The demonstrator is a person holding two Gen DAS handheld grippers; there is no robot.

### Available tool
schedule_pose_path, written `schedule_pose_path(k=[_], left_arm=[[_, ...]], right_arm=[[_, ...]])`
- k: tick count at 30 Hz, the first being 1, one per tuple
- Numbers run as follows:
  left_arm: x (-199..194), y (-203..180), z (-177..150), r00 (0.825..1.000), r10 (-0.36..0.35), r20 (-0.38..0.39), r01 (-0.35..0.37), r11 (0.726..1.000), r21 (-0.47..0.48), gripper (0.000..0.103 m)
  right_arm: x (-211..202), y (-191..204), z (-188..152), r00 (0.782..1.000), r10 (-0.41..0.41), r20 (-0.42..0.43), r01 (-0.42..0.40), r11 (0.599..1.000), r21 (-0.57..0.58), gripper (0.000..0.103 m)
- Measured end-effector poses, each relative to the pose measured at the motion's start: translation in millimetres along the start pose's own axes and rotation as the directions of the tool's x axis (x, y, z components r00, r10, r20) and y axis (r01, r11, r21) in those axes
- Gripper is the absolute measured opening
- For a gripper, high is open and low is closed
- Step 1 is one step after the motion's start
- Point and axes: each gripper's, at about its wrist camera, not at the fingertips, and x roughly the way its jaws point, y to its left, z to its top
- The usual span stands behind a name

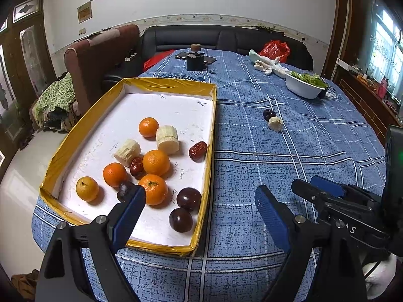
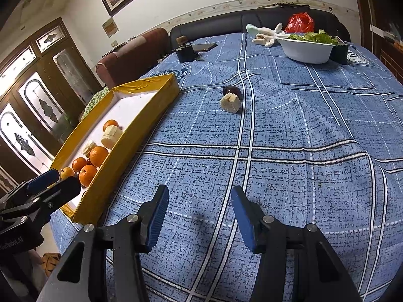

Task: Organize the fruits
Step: 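Move the right tool to the last yam piece while the left tool moves to the last plum, then grasp the yam piece with the right tool while the left tool grasps the plum, carry both to the tray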

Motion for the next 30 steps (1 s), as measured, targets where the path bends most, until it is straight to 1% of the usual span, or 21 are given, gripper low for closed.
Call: schedule_pose_path(k=[4, 9, 11, 14, 19, 23, 24, 25, 26, 27, 28, 30], left_arm=[[-4, 8, 3, 1.0, -0.014, 0.025, 0.014, 0.999, -0.034, 0.088], [1, 19, 5, 0.999, -0.043, 0.022, 0.045, 0.995, -0.091, 0.088], [6, 20, 5, 0.998, -0.061, 0.013, 0.062, 0.992, -0.106, 0.088], [12, 22, 7, 0.997, -0.081, 0.009, 0.081, 0.99, -0.115, 0.088], [18, 23, 11, 0.996, -0.091, 0.005, 0.091, 0.99, -0.108, 0.088], [20, 22, 14, 0.995, -0.097, 0.009, 0.097, 0.991, -0.092, 0.088], [20, 21, 15, 0.995, -0.098, 0.008, 0.098, 0.991, -0.089, 0.088], [22, 20, 16, 0.995, -0.099, 0.004, 0.099, 0.991, -0.085, 0.088], [23, 19, 17, 0.995, -0.1, 0.001, 0.1, 0.992, -0.083, 0.088], [25, 18, 19, 0.995, -0.102, -0.003, 0.102, 0.991, -0.083, 0.088], [27, 17, 20, 0.995, -0.104, -0.007, 0.103, 0.991, -0.083, 0.088], [29, 13, 22, 0.994, -0.108, -0.015, 0.106, 0.991, -0.079, 0.088]], right_arm=[[-2, -4, 10, 0.999, -0.038, 0.024, 0.039, 0.999, -0.026, 0.056], [5, -27, 42, 0.993, -0.101, 0.057, 0.102, 0.995, -0.019, 0.057], [15, -37, 57, 0.992, -0.115, 0.055, 0.115, 0.993, -0.001, 0.057], [32, -43, 76, 0.994, -0.1, 0.047, 0.1, 0.995, 0.006, 0.057], [66, -38, 102, 0.991, -0.132, 0.032, 0.133, 0.991, -0.016, 0.058], [93, -34, 112, 0.993, -0.116, -0.008, 0.116, 0.993, -0.007, 0.058], [96, -34, 111, 0.993, -0.113, -0.016, 0.113, 0.994, -0.007, 0.056], [100, -34, 111, 0.993, -0.115, -0.024, 0.115, 0.993, -0.007, 0.048], [99, -33, 109, 0.992, -0.126, -0.007, 0.126, 0.992, -0.016, 0.039], [99, -33, 109, 0.994, -0.106, -0.014, 0.106, 0.994, -0.017, 0.033], [97, -35, 108, 0.996, -0.084, -0.019, 0.083, 0.996, -0.011, 0.033], [91, -38, 105, 0.996, -0.083, -0.014, 0.083, 0.997, -0.01, 0.033]])
